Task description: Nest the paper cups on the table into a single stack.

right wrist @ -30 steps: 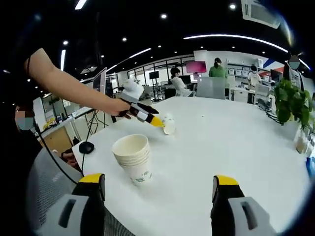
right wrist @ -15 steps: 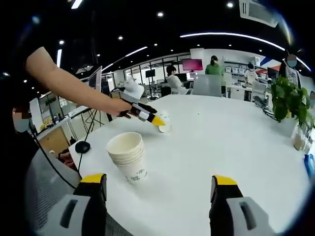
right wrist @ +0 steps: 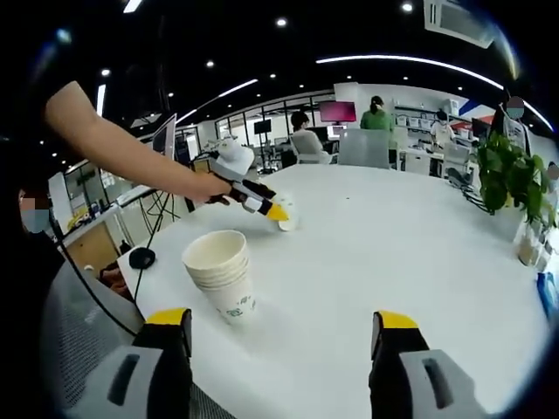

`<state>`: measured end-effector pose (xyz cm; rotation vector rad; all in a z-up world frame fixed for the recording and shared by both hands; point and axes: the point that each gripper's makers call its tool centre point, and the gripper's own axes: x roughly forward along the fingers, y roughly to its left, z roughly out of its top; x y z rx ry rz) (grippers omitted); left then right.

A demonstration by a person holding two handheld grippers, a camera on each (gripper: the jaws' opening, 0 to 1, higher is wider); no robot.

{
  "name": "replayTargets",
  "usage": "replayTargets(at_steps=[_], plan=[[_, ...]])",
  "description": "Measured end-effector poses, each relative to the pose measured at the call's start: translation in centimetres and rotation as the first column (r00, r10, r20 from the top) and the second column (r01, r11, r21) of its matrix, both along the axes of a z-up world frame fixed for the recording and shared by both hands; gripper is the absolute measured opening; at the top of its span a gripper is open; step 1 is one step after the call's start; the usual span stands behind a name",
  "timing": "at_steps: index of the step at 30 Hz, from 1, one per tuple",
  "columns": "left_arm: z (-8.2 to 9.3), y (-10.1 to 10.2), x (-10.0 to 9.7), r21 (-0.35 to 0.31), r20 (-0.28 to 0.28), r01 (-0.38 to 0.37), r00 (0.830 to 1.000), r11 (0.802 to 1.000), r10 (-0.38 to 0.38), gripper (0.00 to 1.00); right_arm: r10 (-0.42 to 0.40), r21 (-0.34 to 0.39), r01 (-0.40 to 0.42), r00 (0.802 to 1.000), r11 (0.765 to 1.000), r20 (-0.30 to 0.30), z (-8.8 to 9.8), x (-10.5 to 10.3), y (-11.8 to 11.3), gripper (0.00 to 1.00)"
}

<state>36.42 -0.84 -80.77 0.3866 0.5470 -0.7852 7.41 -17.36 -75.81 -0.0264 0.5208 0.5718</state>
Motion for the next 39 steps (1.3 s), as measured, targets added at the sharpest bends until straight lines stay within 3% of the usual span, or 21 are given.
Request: replayTargets(at_steps=[3,8,22,39], plan=[[-0.3,-0.3,-0.2,0.008,-0.005,0.007,1.0,1.0,-0.007,0.68,-0.001,0.0,0.001,1.0,1.0,-0.001,0.0,0.0,0.0,0.85],[-0.8,-0.7,0.1,0.032,-0.005,0.008,1.0,0.999,-0.007,0.61,-0.004,-0.004,0.004,1.0,1.0,-0.006,-0.2,0.0,-0.2,0.84],[-0.1,-0.1,0.1,0.025,0.019,-0.017,1.0,1.0,0.016,0.6,-0.006,-0.005,0.006,1.0,1.0,-0.002,-0.1,0.1,-0.2,0.84],[2.1,1.2,-3.2,-0.007,0.012,-0.015,1.0,1.0,0.015,0.59,0.012,-0.008,-0.012,1.0,1.0,0.022,0.3,0.0,0.1,0.82]])
